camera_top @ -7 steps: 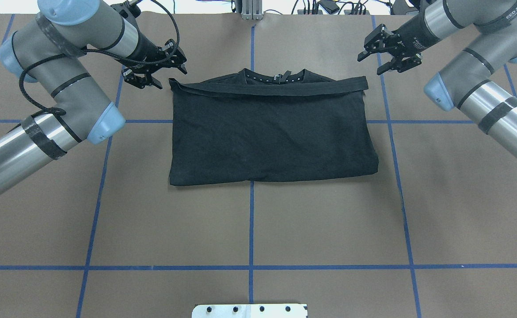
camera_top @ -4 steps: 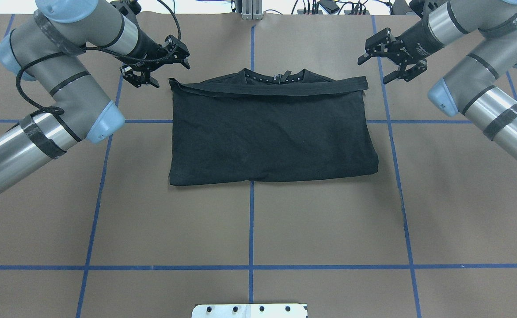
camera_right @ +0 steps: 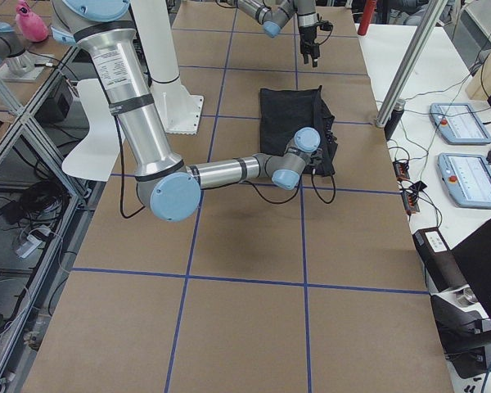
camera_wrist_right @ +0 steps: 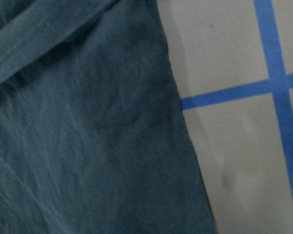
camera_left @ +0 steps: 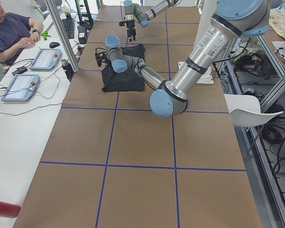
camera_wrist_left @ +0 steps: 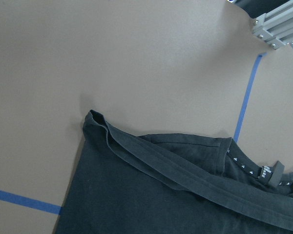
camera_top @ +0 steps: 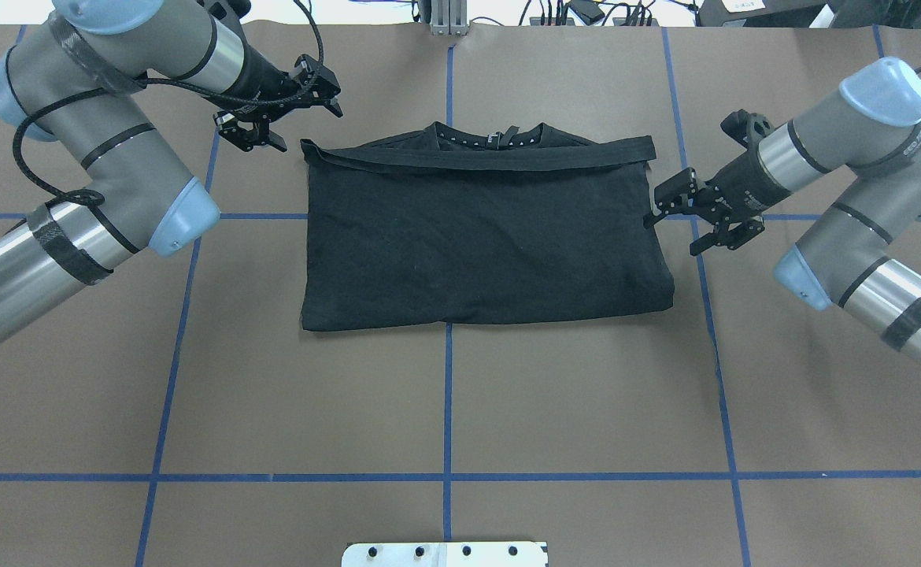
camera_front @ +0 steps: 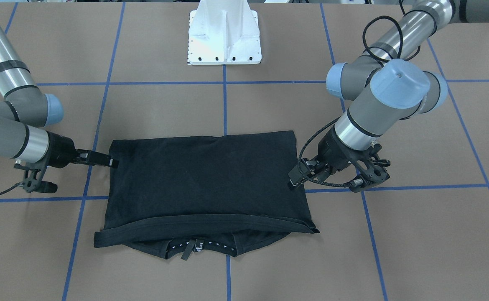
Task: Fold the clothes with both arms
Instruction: 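Move the right gripper to the folded shirt's side edge and grasp it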
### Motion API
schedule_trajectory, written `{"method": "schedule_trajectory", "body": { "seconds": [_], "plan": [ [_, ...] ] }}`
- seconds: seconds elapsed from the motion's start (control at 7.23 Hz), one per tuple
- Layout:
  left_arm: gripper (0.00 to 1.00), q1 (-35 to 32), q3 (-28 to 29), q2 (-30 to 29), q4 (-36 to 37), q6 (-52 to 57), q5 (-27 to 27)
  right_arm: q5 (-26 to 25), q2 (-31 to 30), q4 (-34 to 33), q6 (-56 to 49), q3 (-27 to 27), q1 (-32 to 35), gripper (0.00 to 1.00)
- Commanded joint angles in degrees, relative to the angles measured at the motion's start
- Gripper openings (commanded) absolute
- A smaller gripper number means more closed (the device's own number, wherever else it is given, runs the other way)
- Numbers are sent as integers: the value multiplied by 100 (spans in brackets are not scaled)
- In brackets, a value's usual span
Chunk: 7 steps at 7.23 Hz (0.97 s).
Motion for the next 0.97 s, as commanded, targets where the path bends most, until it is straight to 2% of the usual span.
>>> {"method": "schedule_trajectory", "body": {
  "seconds": [0.0, 0.41, 0.55, 0.69, 0.83],
  "plan": [
    [100, -3, -61, 5, 2, -3, 0, -37, -166, 7, 0, 44, -188, 99],
    [100, -3, -96, 13, 2, -11, 8, 42, -175, 16, 0, 79, -347, 99],
    [100, -3, -96, 31, 2, -11, 8, 25, -175, 16, 0, 70, -364, 90],
    [100, 6, -96, 40, 2, -11, 8, -1, -210, 51, 0, 79, -365, 63],
    [100, 14, -96, 40, 2, -11, 17, -28, -280, 86, -8, 175, -373, 26]
  ]
}}
